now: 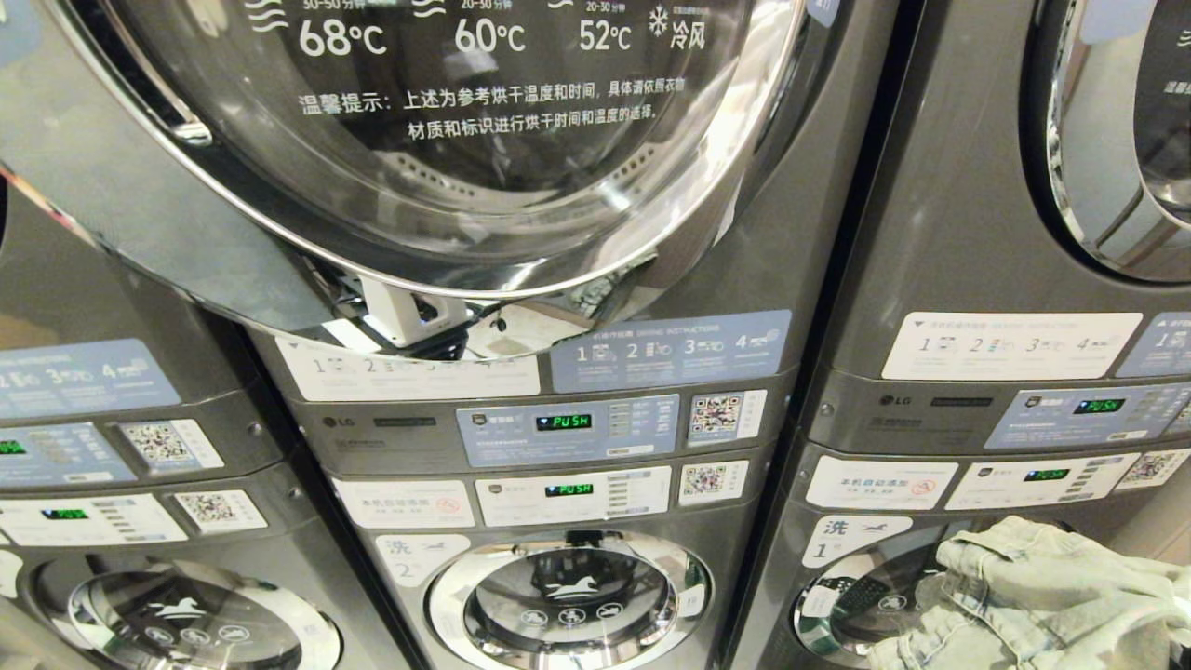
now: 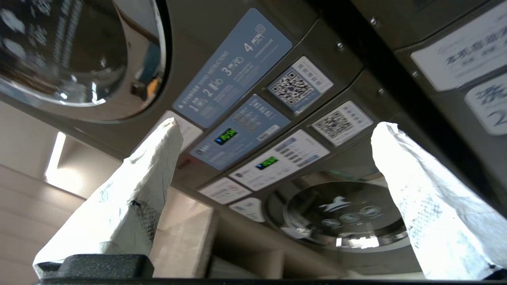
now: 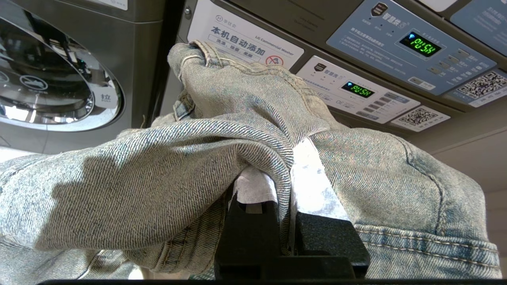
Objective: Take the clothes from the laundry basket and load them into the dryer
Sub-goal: Open the dryer
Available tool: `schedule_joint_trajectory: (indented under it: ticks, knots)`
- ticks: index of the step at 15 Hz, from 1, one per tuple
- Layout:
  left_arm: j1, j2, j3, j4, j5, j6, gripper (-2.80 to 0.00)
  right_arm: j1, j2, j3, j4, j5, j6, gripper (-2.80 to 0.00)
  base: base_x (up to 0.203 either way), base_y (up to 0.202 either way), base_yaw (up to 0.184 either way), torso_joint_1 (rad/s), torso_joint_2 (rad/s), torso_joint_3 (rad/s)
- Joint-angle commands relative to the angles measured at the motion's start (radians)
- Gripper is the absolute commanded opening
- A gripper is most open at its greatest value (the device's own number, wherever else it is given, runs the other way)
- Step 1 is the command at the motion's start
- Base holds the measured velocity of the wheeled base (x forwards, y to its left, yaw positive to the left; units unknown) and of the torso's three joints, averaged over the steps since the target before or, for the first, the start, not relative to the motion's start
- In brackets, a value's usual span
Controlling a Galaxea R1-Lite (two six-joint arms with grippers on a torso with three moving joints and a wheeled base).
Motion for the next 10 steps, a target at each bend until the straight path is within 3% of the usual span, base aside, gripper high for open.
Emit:
schedule_joint_trajectory:
  ticks: [1,5,8,10]
  knots:
    - [0.0,-0.041,0.001,-0.002,0.007,-0.076,0.0,0.001,-0.001,-0.002,-0.003,-0.001,0.0,-2.8,0.0,0.0,0.0,0.0,0.0,0.0]
    - [-0.001,-0.041,0.0,0.004,-0.032,-0.409,0.0,-0.001,0.0,0.004,-0.004,-0.001,0.019,-2.8,0.0,0.0,0.0,0.0,0.0,0.0]
    - [-0.001,-0.041,0.0,0.037,-0.193,-0.683,0.0,-0.001,-0.001,0.01,-0.007,-0.001,0.031,-2.8,0.0,0.0,0.0,0.0,0.0,0.0]
    - [-0.001,-0.041,0.0,0.079,-0.356,-0.799,0.0,-0.001,0.002,0.014,-0.007,-0.002,0.034,-2.8,0.0,0.0,0.0,0.0,0.0,0.0]
